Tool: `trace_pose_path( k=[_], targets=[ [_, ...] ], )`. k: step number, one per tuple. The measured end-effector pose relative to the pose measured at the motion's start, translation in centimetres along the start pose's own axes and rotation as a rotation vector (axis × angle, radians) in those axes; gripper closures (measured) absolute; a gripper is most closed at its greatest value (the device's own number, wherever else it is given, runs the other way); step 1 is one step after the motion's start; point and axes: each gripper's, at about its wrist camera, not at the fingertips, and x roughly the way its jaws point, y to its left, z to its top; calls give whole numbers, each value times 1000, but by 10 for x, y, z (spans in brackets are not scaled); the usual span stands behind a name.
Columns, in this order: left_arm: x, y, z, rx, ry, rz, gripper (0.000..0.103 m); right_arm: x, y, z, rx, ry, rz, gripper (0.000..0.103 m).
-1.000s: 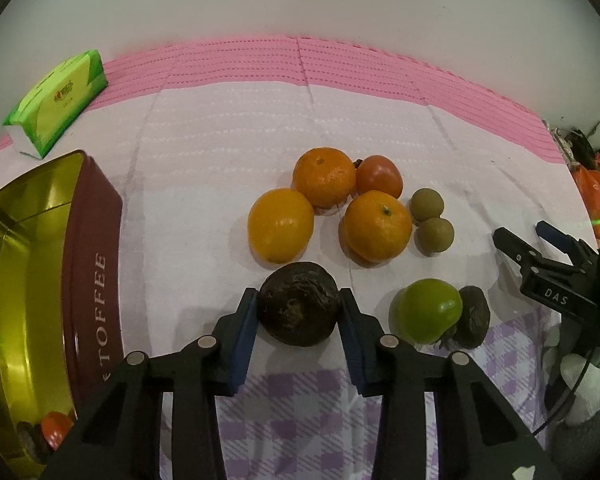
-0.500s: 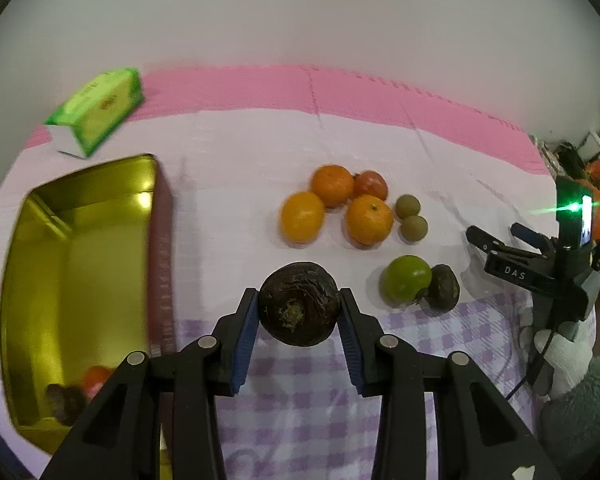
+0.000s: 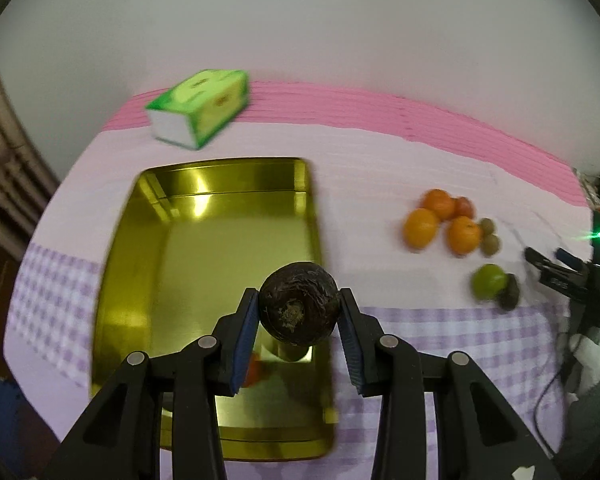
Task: Organize fruits
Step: 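Carry the dark brown fruit into the gold tin tray and release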
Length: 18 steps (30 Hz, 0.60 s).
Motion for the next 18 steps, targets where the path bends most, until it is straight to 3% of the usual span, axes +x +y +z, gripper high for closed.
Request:
trace_pose_path(
  k=[9,18],
  targets=[
    [22,58,1,-77,59,104,68,0,0,0,-1,-2,-1,0],
    [47,80,-9,-117,118,130,68,0,0,0,-1,-2,0,0]
  ],
)
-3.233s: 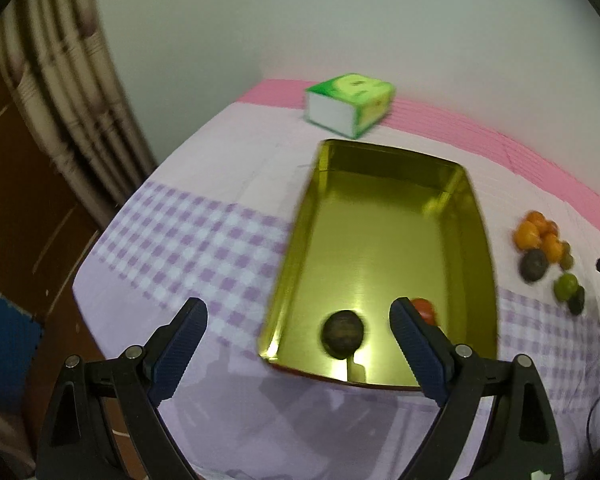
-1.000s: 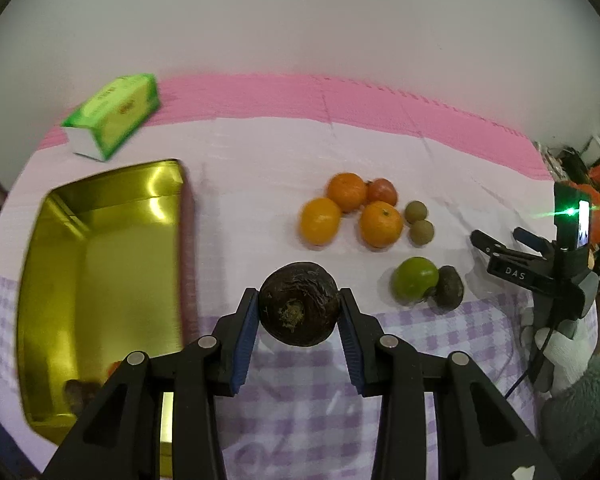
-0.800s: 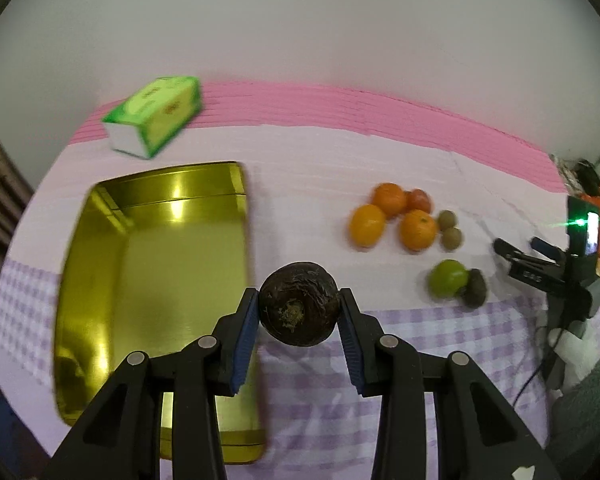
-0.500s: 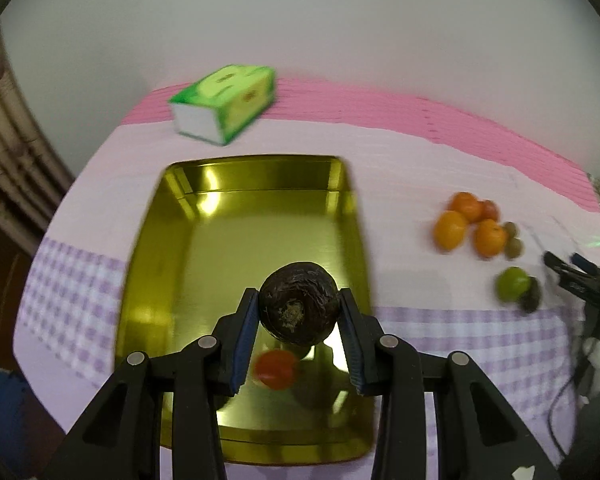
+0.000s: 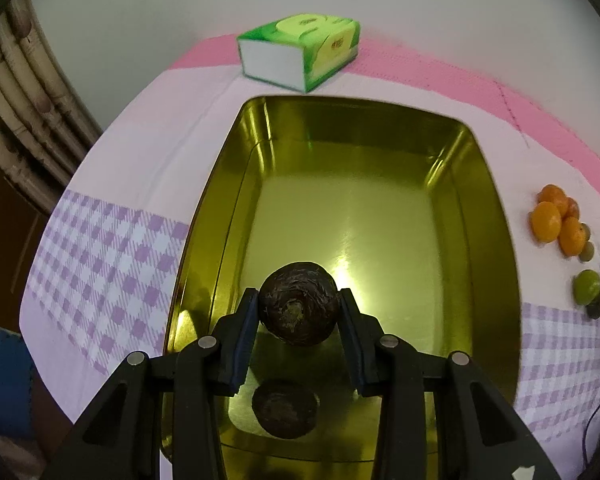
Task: Organize fruits
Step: 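Carry the dark brown fruit into the gold tin tray and release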
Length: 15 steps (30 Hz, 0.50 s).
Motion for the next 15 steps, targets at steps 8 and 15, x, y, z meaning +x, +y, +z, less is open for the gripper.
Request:
trace_pose_path(
  k=[8,15],
  targets=[
    [11,1,-3,3,23,14,67,0,0,0,0,0,0,0],
    [12,-1,-4,20,20,29,68,0,0,0,0,0,0,0]
  ],
)
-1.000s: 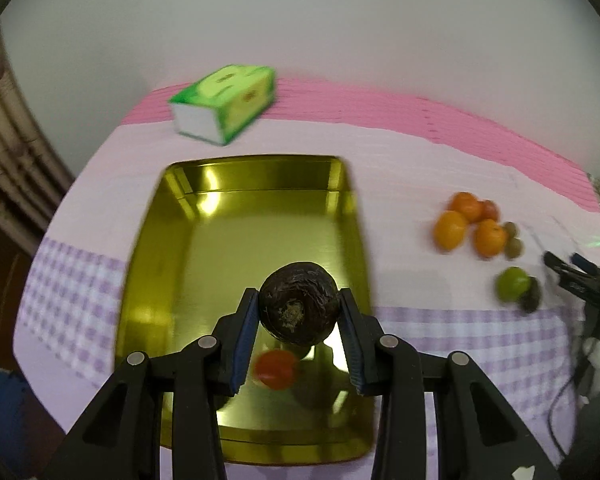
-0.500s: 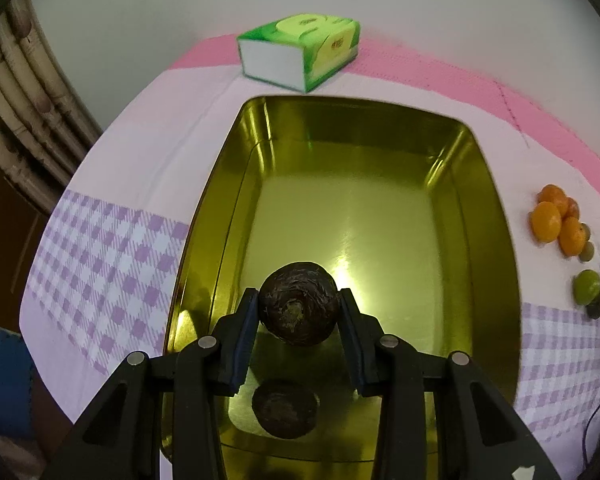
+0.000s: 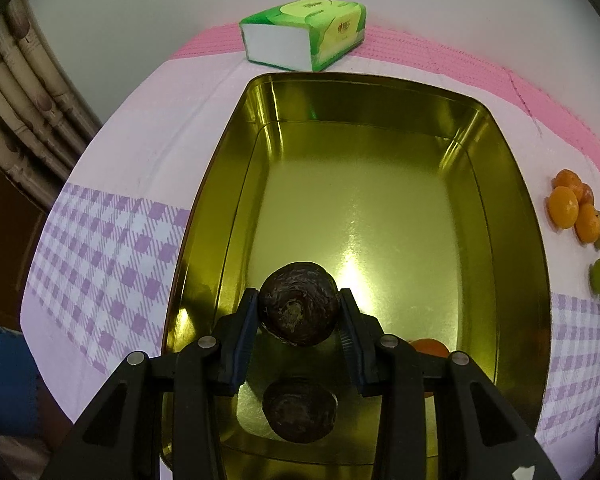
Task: Organize fruits
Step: 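Carry the dark brown fruit into the gold tin tray and release, then move the right gripper toward the large dark brown fruit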
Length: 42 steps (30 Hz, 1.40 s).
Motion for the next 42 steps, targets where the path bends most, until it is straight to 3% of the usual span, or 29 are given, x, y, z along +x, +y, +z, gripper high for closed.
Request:
trace_pose_path(
  k=[22,27,40,42],
  targets=[
    [-5,-2,-3,21,-11,14,66,-1,0,0,1,0,-2,0],
    [-23,-1,-7,26,-41,7,60,-1,0,1,-2,11,0,0],
    [-69,-1,-30,51,-125,-37,27,-16,7,-17,-35,61,25,0],
    [-74,-2,-34,57,-139,-39,26,-22,9,-21,-35,82,24,7]
  ],
)
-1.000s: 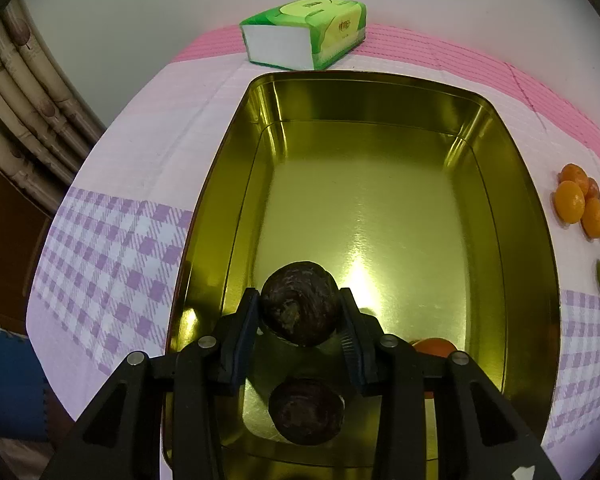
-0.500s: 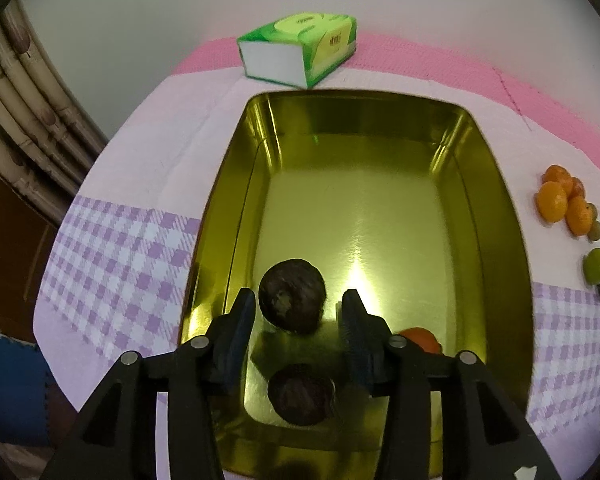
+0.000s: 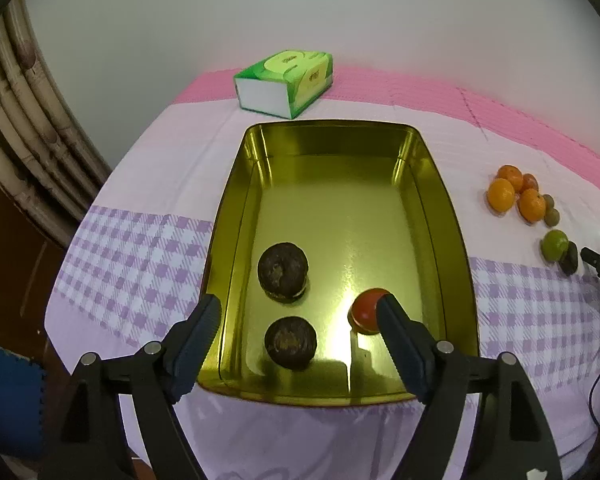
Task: Organize fruits
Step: 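Move the right gripper toward the large dark brown fruit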
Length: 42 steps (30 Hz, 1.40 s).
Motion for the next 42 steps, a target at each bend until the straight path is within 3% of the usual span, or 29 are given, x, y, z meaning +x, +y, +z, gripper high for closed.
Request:
trace_pose_path(
  k=[2,11,16,20,23,35,37,42],
  targets=[
    [-4,0,-2,9,-12,1,24,-8,3,-3,-1,3,28,15],
    [-9,2,-5,-1,-22,2,24,-55,48,-12,-123,-57,116,15],
    [-15,9,-6,-30,-31,-5,24,-55,74,-18,-174,-49,137,19],
    [-17,14,-5,-54,-41,-1,13,-49,86,-15,-183,-30,148,21],
    [-19,17,-5,-67,-47,-3,13,-43,93,-15,-192,-18,147,22],
    [-19,30,-8,-112,-37,-2,11,-16,105,-9,-177,30,165,48],
    [-19,32,-8,-118,-37,-3,11,-17,106,-9,-181,25,166,62],
    [-18,34,-9,-132,-30,-5,11,-18,105,-9,-181,24,157,63]
  ],
)
